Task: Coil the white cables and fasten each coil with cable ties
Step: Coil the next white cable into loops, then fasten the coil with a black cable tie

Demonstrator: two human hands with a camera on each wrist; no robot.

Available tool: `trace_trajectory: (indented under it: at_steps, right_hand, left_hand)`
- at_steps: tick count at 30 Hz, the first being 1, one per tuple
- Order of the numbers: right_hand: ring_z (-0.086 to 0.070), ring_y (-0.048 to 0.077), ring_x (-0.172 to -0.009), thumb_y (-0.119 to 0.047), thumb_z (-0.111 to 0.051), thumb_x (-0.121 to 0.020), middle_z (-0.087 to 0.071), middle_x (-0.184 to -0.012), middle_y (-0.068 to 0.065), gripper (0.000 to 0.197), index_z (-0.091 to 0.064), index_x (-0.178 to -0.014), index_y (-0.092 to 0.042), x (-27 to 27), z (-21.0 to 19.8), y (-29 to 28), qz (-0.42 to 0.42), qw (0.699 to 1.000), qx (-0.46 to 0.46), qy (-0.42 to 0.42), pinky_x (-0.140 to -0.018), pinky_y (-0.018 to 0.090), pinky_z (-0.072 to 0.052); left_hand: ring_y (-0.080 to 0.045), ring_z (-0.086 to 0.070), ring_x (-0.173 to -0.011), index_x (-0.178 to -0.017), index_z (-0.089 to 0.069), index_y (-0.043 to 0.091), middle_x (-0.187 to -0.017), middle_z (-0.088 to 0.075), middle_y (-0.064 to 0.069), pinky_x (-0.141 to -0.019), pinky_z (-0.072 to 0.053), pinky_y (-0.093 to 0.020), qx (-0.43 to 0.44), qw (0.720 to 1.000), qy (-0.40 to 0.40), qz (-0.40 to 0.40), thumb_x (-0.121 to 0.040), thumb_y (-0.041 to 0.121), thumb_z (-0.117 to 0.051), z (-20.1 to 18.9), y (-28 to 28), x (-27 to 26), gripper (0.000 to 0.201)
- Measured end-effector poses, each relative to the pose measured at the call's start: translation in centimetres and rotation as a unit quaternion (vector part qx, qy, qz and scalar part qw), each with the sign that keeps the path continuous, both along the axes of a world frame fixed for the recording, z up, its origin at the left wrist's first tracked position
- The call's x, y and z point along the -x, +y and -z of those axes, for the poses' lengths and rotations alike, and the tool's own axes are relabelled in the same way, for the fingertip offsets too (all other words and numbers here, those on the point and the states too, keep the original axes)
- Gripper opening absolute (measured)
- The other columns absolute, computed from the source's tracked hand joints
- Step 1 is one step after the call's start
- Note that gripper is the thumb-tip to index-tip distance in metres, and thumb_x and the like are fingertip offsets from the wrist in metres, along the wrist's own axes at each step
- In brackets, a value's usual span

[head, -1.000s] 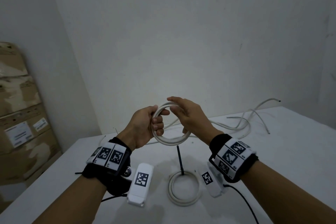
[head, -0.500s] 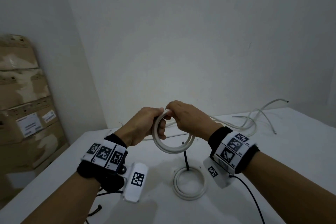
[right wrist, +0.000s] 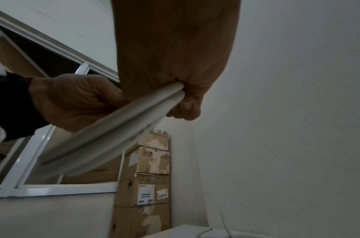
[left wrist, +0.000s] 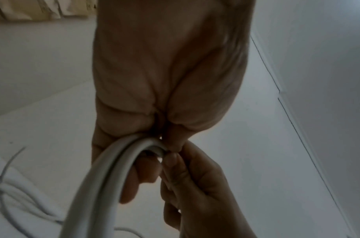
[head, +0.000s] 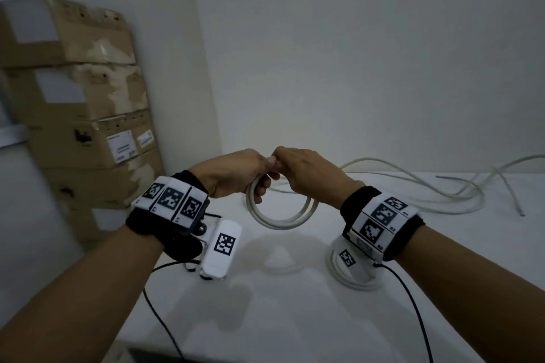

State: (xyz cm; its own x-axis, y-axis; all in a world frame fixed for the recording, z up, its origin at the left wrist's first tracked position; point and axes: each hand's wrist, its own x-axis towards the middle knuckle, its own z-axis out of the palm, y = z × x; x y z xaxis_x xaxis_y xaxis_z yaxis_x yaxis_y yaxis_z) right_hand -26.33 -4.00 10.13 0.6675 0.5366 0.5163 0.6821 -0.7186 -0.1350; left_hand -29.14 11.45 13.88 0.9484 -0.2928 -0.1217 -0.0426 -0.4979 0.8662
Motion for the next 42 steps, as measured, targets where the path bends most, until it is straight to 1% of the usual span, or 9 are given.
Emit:
trace_trajectory:
  at_steps: [5,12,19,23,26,29,32,38,42]
  right_hand:
    - [-0.049,0.026,-0.062,-0.013,-0.046,-0.096,-0.053,-0.067,0.006,0.029,-0.035,-0.123,-0.009,0.4,0.3,4.3,-0.044,0.996,-0.057,0.058,-0.060,0.035,-0.041]
    - [-0.062,0.021,-0.069,-0.044,-0.059,-0.088,-0.065,-0.087,0.007,0.045,-0.042,-0.120,-0.017,0.0,1.5,7.7,-0.022,0.975,-0.105,0.196,-0.057,0.030,-0.051]
    - [-0.064,0.020,-0.061,-0.036,-0.051,-0.095,-0.065,-0.078,0.007,0.030,-0.062,-0.100,-0.009,-0.4,5.6,10.4,-0.015,0.908,-0.059,0.413,-0.045,0.025,-0.049]
    - [-0.060,0.016,-0.063,-0.034,-0.061,-0.089,-0.062,-0.087,0.002,0.023,-0.058,-0.105,-0.017,-0.1,8.3,12.8,-0.015,0.916,0.098,0.388,-0.046,0.023,-0.046]
    - [-0.059,0.021,-0.086,-0.035,-0.064,-0.086,-0.058,-0.104,-0.001,0.032,-0.057,-0.111,-0.016,0.5,10.5,14.6,-0.016,0.922,0.227,0.312,-0.066,0.027,-0.043]
    - [-0.057,0.027,-0.104,-0.031,-0.062,-0.088,-0.062,-0.114,0.008,0.026,-0.060,-0.105,-0.012,0.5,11.2,15.3,-0.020,0.924,0.269,0.271,-0.075,0.030,-0.041]
    - [-0.055,0.026,-0.095,-0.026,-0.059,-0.090,-0.061,-0.104,0.007,0.012,-0.056,-0.092,-0.015,0.3,10.5,14.5,-0.026,0.920,0.286,0.266,-0.073,0.030,-0.038]
    - [-0.066,0.030,-0.072,-0.016,-0.053,-0.092,-0.068,-0.093,0.016,0.014,-0.060,-0.090,-0.004,-0.3,7.0,9.6,0.032,0.940,0.103,0.324,-0.062,0.034,-0.054]
    - [-0.070,0.026,-0.065,-0.022,-0.055,-0.093,-0.071,-0.077,0.013,0.025,-0.062,-0.084,0.000,-0.4,4.7,4.8,0.064,0.966,-0.118,0.221,-0.062,0.036,-0.059]
  left_hand:
    - [-0.012,-0.041,-0.051,-0.081,-0.048,0.008,-0.060,-0.040,0.000,-0.050,-0.043,-0.024,0.040,0.998,0.033,-0.046,-0.104,0.031,-0.033,1.0,3.9,1.1,0.035]
    - [-0.011,-0.029,-0.046,-0.074,-0.040,0.015,-0.057,-0.029,0.002,-0.049,-0.032,-0.024,0.050,0.992,0.034,-0.115,-0.103,0.025,-0.033,2.4,10.0,2.2,0.032]
    - [-0.011,-0.026,-0.047,-0.073,-0.037,0.016,-0.055,-0.028,0.003,-0.048,-0.028,-0.024,0.085,0.983,0.026,-0.158,-0.104,0.024,-0.030,3.1,15.9,2.4,0.033]
    - [-0.011,-0.029,-0.046,-0.075,-0.039,0.014,-0.055,-0.029,0.003,-0.047,-0.030,-0.024,0.103,0.979,0.026,-0.176,-0.105,0.027,-0.030,3.9,18.0,2.2,0.034]
    - [-0.011,-0.030,-0.045,-0.073,-0.039,0.014,-0.054,-0.030,0.003,-0.048,-0.031,-0.025,0.111,0.977,0.027,-0.179,-0.105,0.027,-0.031,4.5,18.6,1.9,0.035]
    - [-0.011,-0.031,-0.046,-0.073,-0.039,0.014,-0.055,-0.031,0.003,-0.049,-0.031,-0.026,0.118,0.977,0.024,-0.176,-0.104,0.028,-0.031,4.9,18.6,1.5,0.035]
    - [-0.011,-0.031,-0.047,-0.074,-0.040,0.014,-0.056,-0.031,0.002,-0.051,-0.031,-0.026,0.125,0.977,0.020,-0.170,-0.105,0.028,-0.031,4.9,17.9,1.0,0.035]
    - [-0.013,-0.030,-0.050,-0.074,-0.039,0.013,-0.057,-0.031,0.001,-0.052,-0.032,-0.026,0.142,0.978,0.003,-0.153,-0.105,0.025,-0.028,4.3,14.8,0.0,0.035]
    - [-0.013,-0.030,-0.049,-0.074,-0.040,0.013,-0.057,-0.031,0.001,-0.052,-0.033,-0.027,0.167,0.976,-0.020,-0.139,-0.105,0.025,-0.028,3.7,11.8,-1.1,0.035]
